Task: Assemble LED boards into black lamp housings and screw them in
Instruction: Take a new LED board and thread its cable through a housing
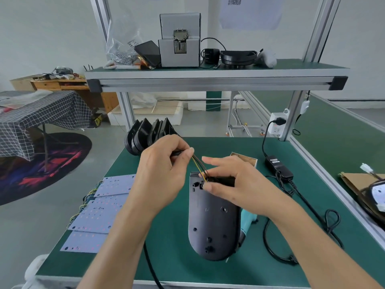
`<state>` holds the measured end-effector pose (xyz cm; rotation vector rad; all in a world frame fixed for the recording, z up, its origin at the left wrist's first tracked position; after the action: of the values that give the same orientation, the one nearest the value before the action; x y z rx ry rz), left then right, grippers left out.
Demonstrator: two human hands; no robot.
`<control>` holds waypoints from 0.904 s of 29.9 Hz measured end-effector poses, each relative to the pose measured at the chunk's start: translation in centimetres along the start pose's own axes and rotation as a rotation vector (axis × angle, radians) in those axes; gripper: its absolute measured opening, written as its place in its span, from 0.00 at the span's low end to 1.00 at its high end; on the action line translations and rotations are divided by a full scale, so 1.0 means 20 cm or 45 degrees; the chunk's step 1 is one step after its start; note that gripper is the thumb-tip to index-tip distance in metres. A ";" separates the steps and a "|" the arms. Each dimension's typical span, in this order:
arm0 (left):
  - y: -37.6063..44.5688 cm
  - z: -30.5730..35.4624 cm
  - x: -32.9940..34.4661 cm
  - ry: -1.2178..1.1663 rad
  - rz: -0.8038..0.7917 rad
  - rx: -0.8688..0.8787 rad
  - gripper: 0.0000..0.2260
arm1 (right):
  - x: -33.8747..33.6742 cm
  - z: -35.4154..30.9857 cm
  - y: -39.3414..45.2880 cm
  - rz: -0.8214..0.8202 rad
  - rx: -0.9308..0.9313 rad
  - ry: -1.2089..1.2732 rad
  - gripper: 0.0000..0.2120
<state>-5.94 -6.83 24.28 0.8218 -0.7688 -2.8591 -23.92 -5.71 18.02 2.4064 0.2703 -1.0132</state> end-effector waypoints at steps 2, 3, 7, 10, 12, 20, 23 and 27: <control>0.01 0.00 0.00 -0.033 -0.015 -0.012 0.06 | -0.02 -0.02 0.01 -0.023 -0.010 0.091 0.09; 0.01 0.00 0.00 -0.051 -0.024 -0.019 0.06 | -0.02 -0.02 0.01 -0.020 -0.009 0.147 0.09; 0.00 0.04 0.00 -0.066 0.008 -0.001 0.07 | -0.02 -0.01 0.03 -0.006 0.003 0.001 0.09; -0.02 0.08 0.00 -0.033 0.029 0.057 0.07 | 0.00 -0.02 0.04 0.047 -0.007 -0.042 0.08; -0.03 0.09 0.00 -0.008 0.027 0.084 0.07 | 0.02 0.01 0.02 0.079 0.019 0.043 0.08; -0.04 0.11 0.02 0.050 0.018 0.126 0.07 | 0.07 0.09 0.00 0.071 0.051 0.116 0.08; -0.05 0.10 0.04 -0.010 0.013 0.109 0.08 | 0.07 0.11 -0.02 0.120 0.069 0.198 0.08; -0.03 0.04 0.03 -0.192 -0.054 0.038 0.08 | 0.05 0.10 -0.07 0.024 -0.005 0.491 0.13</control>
<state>-6.80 -6.05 24.19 0.6383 -0.8212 -2.9818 -24.99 -5.65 15.58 2.5818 0.3810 -0.5314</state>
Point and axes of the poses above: each hand's wrist, its own y-axis towards the middle knuckle, its own x-axis out of the palm, z = x × y, the point moved 8 cm from there along y, towards the middle knuckle, and after that the axes turned 11 degrees about -x, right-handed, at the moved point
